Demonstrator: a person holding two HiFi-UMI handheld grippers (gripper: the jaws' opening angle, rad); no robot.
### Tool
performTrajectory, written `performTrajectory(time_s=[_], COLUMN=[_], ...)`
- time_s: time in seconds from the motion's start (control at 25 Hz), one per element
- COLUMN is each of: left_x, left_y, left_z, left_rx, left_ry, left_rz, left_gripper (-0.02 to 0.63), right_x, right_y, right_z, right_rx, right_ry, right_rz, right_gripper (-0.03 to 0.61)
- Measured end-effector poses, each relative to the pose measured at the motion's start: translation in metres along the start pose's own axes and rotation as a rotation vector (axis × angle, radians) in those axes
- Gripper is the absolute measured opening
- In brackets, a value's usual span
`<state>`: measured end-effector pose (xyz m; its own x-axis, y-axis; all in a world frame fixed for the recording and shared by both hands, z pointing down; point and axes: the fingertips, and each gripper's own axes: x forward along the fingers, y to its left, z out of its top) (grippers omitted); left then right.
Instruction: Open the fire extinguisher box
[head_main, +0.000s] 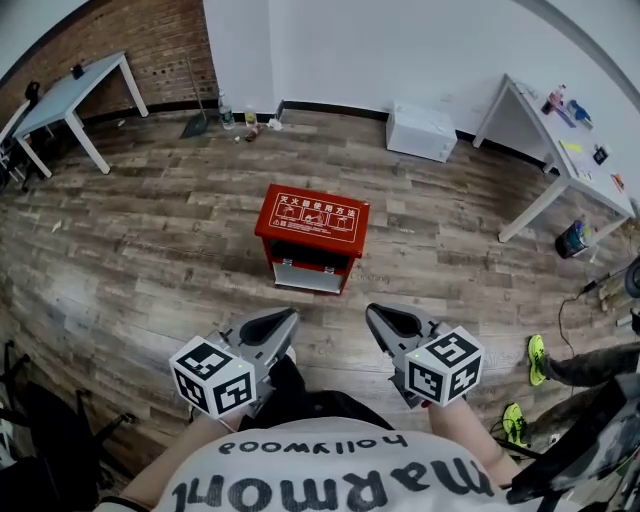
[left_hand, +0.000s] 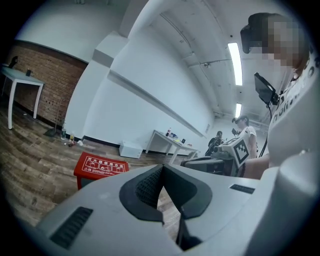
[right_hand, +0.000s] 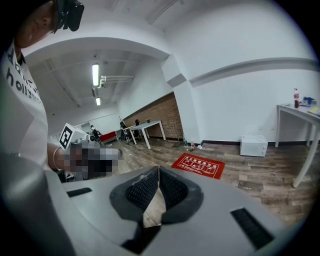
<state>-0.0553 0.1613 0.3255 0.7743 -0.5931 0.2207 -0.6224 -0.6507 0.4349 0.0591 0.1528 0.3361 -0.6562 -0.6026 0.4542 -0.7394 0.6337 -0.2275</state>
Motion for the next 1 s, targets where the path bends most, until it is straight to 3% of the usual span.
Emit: performTrajectory(time_s=[0.68,1.0], left_x=[0.030,0.037], left_y=[0.128,0.171], left_z=[0.046,0.056], left_rx=[-0.036,-0.031], left_ry=[0.096,0.137], left_rz=[-0.047,-0.112], left_gripper=[0.006,0.006], right_x=[0.117,0.166], right_y=[-0.037,-0.032], right_z=[0.049,0.067], right_rx=[0.064,0.048], right_ry=[0.070,0.085], right_rz=[-0.031,-0.071], right_gripper=[0.009,0.011])
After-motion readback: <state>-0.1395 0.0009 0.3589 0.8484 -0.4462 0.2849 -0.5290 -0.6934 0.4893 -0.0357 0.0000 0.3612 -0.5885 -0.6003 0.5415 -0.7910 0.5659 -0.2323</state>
